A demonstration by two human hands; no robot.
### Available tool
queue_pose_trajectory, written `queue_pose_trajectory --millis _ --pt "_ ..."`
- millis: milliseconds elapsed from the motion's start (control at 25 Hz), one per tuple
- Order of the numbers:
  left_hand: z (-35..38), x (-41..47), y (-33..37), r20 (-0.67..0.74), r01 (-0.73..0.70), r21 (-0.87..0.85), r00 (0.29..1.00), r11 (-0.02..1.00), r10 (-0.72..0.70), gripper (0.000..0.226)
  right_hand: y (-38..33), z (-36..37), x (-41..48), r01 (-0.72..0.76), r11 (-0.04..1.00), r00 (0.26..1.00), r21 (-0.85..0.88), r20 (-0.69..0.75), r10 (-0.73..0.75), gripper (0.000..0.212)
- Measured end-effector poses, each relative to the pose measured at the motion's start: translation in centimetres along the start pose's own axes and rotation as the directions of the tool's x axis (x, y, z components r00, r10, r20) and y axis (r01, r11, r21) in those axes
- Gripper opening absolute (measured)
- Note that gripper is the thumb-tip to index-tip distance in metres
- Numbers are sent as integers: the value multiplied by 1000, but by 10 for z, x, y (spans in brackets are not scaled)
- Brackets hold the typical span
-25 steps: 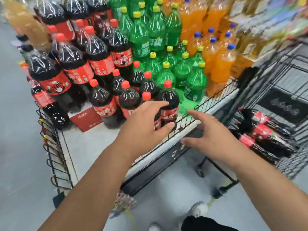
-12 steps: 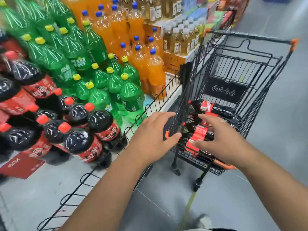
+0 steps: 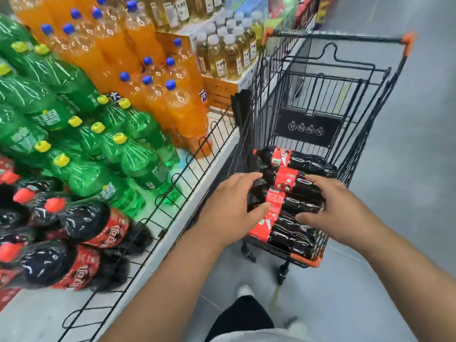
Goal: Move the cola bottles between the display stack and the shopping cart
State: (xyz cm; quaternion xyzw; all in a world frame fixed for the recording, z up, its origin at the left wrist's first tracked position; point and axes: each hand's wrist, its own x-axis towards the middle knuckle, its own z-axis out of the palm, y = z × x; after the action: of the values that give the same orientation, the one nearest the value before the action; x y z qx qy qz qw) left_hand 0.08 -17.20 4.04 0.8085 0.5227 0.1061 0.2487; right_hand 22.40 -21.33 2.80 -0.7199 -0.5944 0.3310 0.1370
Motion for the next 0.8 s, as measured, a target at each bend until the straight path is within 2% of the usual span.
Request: queue_pose_trajectory --millis 160,440,680,800 --pt "17 62 -20 79 -2 3 997 1000 2 67 17 3 46 -93 995 995 20 32 93 92" --pt "58 175 -58 252 -32 -2 967 999 32 70 38 5 141 -206 977 975 -63 76 210 90" --pt "119 241 -92 364 -2 21 931 1000 -6 68 82 39 226 -282 952 944 -122 139 298 93" --pt "163 265 -114 410 57 26 910 998 -63 68 116 67 274 -293 939 922 -180 205 327 97"
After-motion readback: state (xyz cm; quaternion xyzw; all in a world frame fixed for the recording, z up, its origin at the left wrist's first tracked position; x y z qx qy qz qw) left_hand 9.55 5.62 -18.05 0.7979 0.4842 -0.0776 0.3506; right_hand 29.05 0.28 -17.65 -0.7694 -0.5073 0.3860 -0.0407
